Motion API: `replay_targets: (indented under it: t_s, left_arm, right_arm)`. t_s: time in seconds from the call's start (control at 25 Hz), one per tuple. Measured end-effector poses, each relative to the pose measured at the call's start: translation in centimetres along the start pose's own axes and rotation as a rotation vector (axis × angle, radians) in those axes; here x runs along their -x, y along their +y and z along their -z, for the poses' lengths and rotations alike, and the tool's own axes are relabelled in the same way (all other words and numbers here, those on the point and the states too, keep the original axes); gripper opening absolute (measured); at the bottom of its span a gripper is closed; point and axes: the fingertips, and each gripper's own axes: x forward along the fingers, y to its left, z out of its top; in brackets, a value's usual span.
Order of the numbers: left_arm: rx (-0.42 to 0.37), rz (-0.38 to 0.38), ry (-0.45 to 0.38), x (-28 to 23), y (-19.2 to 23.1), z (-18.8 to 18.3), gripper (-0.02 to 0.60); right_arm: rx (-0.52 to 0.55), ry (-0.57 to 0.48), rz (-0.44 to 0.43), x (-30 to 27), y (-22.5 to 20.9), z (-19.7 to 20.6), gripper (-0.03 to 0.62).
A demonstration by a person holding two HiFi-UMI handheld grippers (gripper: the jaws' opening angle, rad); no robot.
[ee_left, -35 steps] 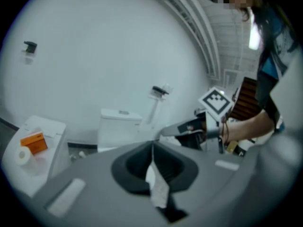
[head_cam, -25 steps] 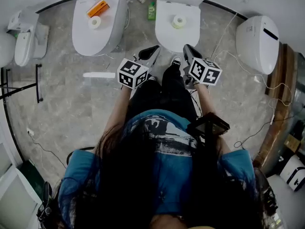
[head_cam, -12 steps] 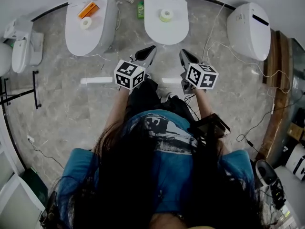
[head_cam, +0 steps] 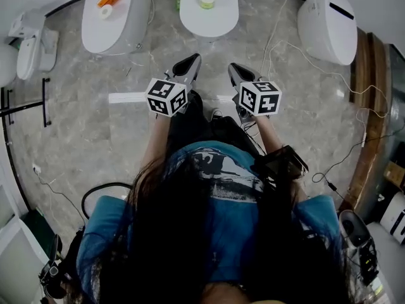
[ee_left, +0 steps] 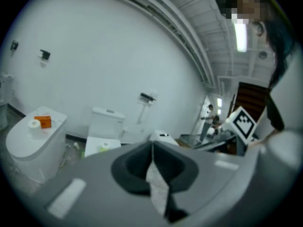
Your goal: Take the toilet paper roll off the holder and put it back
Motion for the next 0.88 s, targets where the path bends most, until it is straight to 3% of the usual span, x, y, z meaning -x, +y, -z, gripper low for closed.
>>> replay_targets:
  t_s: [0.28, 0.56, 0.88]
  left_arm:
    - [-0.016, -0.063, 0.000, 3.8, -7.6, 4.4, 0.000]
    - [-0.028, -0.125, -0.038, 6.6, -9.6, 4.8, 0.000]
    - [-0.046, -0.120, -0.051, 7.6, -11.5, 4.9, 0.000]
  right_arm:
    - [0.044, 0.008, -0.079, 5.2, 0.5, 4.4, 0.018]
    - [0.085, -0.004, -0.138, 7.1, 2.3, 5.3, 0.018]
    - [0.103, -0.001, -0.131, 8.6, 2.6, 6.1, 0.018]
